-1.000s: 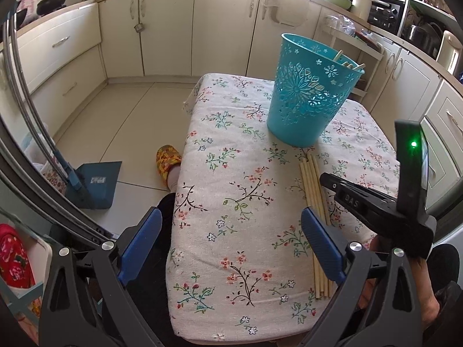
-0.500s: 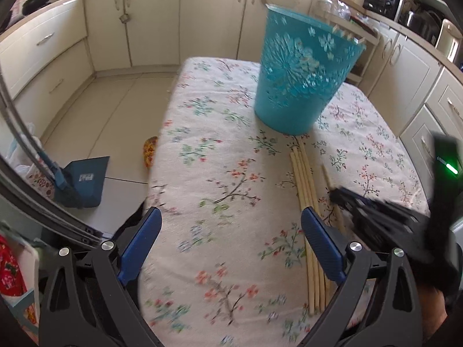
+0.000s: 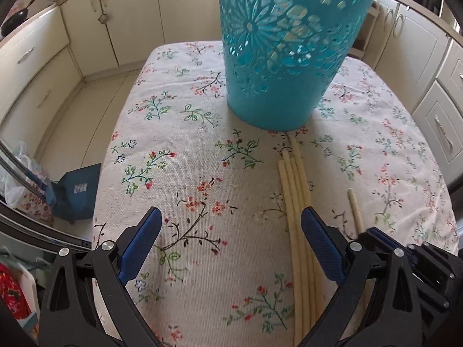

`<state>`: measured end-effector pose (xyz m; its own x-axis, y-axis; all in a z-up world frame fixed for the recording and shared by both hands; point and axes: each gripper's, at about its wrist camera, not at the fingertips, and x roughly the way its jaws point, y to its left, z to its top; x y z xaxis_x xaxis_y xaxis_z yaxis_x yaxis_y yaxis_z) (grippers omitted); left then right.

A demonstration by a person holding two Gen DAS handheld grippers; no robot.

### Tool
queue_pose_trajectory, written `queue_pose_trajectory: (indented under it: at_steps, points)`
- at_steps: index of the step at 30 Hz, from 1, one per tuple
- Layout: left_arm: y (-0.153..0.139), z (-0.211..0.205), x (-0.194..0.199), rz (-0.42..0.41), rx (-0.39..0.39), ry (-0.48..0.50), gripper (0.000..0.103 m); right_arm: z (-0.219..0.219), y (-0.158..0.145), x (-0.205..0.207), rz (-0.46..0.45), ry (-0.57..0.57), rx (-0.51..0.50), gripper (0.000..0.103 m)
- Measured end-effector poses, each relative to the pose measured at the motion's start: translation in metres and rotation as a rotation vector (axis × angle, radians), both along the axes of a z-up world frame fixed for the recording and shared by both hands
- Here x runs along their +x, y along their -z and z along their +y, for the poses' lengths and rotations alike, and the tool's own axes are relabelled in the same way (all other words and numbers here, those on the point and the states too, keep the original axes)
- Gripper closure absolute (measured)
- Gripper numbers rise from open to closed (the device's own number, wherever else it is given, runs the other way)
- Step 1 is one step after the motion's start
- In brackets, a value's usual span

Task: Organize utensils
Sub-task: 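Move both open tools back down to the wooden sticks beside the basket, then close the left tool on one wooden stick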

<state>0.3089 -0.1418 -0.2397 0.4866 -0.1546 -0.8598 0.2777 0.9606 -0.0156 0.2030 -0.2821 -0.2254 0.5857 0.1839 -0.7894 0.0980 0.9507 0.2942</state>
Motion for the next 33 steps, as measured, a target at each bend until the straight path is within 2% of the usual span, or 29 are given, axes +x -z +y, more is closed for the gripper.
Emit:
queue_pose_trajectory:
  at_steps: [5,7,10,16,18,20,21,23,25,26,29,30,31,33]
  points:
    - [0.008,-0.002,0.005,0.001,0.029,-0.002,0.01,-0.001,0.0,-0.001,-0.004,0.001,0.003,0.095]
    - [0.009,-0.005,0.004,-0.009,0.053,0.008,0.01,0.001,0.0,-0.002,-0.009,-0.002,0.007,0.091]
    - [0.009,-0.005,0.004,-0.006,0.043,0.002,0.01,0.005,-0.001,-0.002,-0.015,-0.009,-0.005,0.086]
    - [0.011,-0.005,0.005,-0.02,0.05,0.022,0.012,0.012,-0.001,0.002,-0.021,-0.015,-0.065,0.086]
    - [0.009,-0.007,0.004,-0.035,0.043,0.044,0.022,0.017,-0.002,0.006,-0.023,-0.019,-0.111,0.089]
    - [0.007,-0.012,0.001,-0.049,0.038,0.09,0.039,0.019,-0.001,0.012,-0.021,-0.02,-0.157,0.095]
    - [0.006,-0.015,-0.001,-0.052,0.034,0.119,0.044,0.017,-0.001,0.017,-0.019,-0.014,-0.168,0.096]
    - [0.005,-0.02,-0.005,-0.053,0.033,0.165,0.063,0.012,0.0,0.022,-0.016,0.005,-0.18,0.096]
    - [0.003,-0.025,-0.009,-0.049,0.04,0.222,0.075,0.005,0.0,0.029,-0.011,0.03,-0.184,0.096]
    - [0.003,-0.027,-0.01,-0.046,0.047,0.244,0.078,0.001,0.0,0.03,-0.011,0.041,-0.181,0.096]
    - [0.002,-0.033,-0.013,-0.048,0.082,0.287,0.077,-0.009,0.001,0.031,-0.017,0.06,-0.144,0.096]
    - [0.003,-0.031,-0.013,-0.044,0.082,0.281,0.074,-0.01,0.002,0.03,-0.025,0.061,-0.134,0.096]
    - [0.003,-0.03,-0.011,-0.043,0.085,0.256,0.065,-0.01,0.003,0.029,-0.032,0.06,-0.134,0.096]
    - [0.004,-0.027,-0.007,-0.031,0.058,0.232,0.064,-0.011,0.003,0.029,-0.037,0.057,-0.129,0.095]
